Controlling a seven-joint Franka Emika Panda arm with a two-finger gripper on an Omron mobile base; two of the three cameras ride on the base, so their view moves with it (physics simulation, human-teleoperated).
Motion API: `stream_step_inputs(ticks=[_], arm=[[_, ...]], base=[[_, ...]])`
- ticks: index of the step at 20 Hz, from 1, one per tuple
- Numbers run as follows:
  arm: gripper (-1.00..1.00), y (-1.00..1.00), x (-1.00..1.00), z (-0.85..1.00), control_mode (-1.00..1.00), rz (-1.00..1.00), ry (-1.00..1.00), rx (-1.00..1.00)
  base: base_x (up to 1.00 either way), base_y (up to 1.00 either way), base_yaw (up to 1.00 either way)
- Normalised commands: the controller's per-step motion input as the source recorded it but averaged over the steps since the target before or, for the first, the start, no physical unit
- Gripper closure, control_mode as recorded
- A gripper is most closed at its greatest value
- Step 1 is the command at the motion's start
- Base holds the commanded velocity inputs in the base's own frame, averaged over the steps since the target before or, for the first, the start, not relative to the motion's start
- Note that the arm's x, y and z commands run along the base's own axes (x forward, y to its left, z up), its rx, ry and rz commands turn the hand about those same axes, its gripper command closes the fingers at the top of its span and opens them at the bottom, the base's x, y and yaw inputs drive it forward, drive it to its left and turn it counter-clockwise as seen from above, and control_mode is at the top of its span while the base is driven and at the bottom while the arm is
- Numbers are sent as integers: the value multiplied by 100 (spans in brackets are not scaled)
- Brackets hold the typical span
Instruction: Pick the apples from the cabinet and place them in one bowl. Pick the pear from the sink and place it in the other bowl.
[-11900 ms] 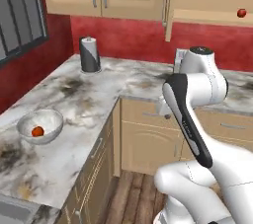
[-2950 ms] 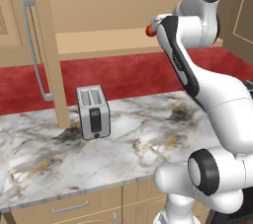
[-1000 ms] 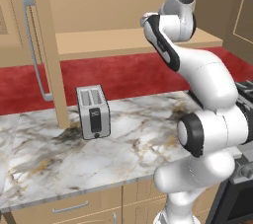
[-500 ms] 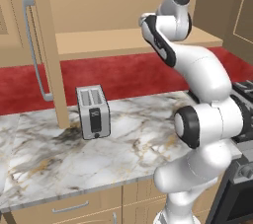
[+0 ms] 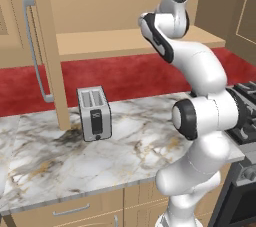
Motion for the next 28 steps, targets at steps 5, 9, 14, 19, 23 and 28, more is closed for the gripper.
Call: stream_step_inputs(ticks=[5,9,14,19,23,28], arm=[[-100,0,13,-4,-100,0,4,0],[-100,0,10,-12,-100,0,0,0],[-100,0,12,-16,-100,0,0,0],[-100,0,17,-16,-100,0,0,0],[-100,0,13,-11,-100,0,0,0],[-100,0,0,0,-100,0,1,0]], base=[[0,0,0],[0,0,0],[0,0,0],[0,0,0],[0,0,0],[0,0,0]])
